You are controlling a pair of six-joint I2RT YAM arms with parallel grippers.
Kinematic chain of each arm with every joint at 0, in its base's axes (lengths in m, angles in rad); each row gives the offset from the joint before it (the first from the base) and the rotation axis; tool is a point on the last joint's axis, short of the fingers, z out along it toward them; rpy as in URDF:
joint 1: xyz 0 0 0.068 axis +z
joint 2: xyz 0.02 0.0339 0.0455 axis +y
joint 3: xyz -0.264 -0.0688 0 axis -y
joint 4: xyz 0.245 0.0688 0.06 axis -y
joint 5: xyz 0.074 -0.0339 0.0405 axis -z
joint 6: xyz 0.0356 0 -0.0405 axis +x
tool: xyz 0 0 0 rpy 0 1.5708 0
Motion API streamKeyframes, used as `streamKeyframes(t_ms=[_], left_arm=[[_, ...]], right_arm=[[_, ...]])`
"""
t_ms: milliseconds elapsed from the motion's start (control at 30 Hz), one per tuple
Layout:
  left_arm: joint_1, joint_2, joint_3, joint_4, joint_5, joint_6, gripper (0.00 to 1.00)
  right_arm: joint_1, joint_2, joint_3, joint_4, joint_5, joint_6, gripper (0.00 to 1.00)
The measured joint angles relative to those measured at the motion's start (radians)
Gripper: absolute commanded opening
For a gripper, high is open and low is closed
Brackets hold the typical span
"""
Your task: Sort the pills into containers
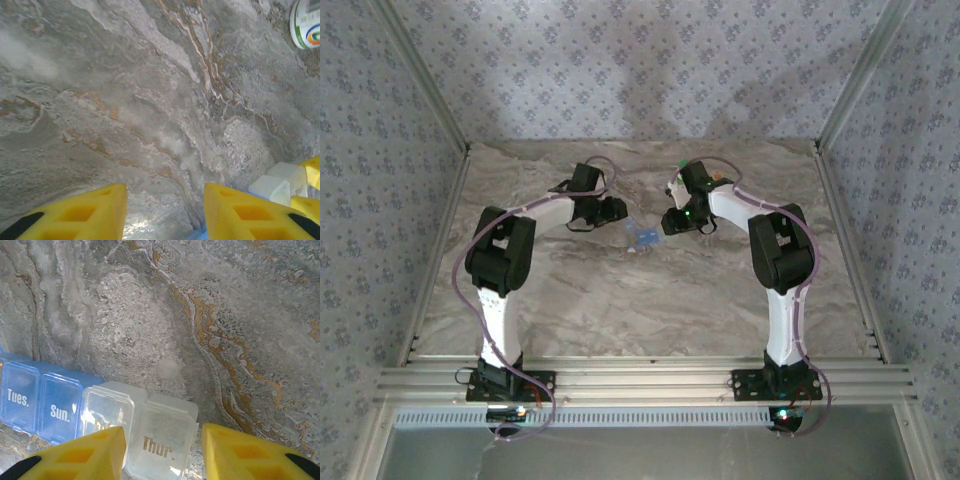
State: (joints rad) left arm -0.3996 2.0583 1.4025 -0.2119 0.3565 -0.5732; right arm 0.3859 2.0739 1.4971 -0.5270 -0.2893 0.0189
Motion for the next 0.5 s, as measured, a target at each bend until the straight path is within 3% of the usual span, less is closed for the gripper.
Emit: streamKeyframes(t_ms=[500], left_arm=[[-0.006, 0.006, 0.007, -0.001, 0.076, -0.013, 0.35]], right_arm=[[-0.001, 0.002, 0.0, 0.0, -0.005, 0.014, 0.45]])
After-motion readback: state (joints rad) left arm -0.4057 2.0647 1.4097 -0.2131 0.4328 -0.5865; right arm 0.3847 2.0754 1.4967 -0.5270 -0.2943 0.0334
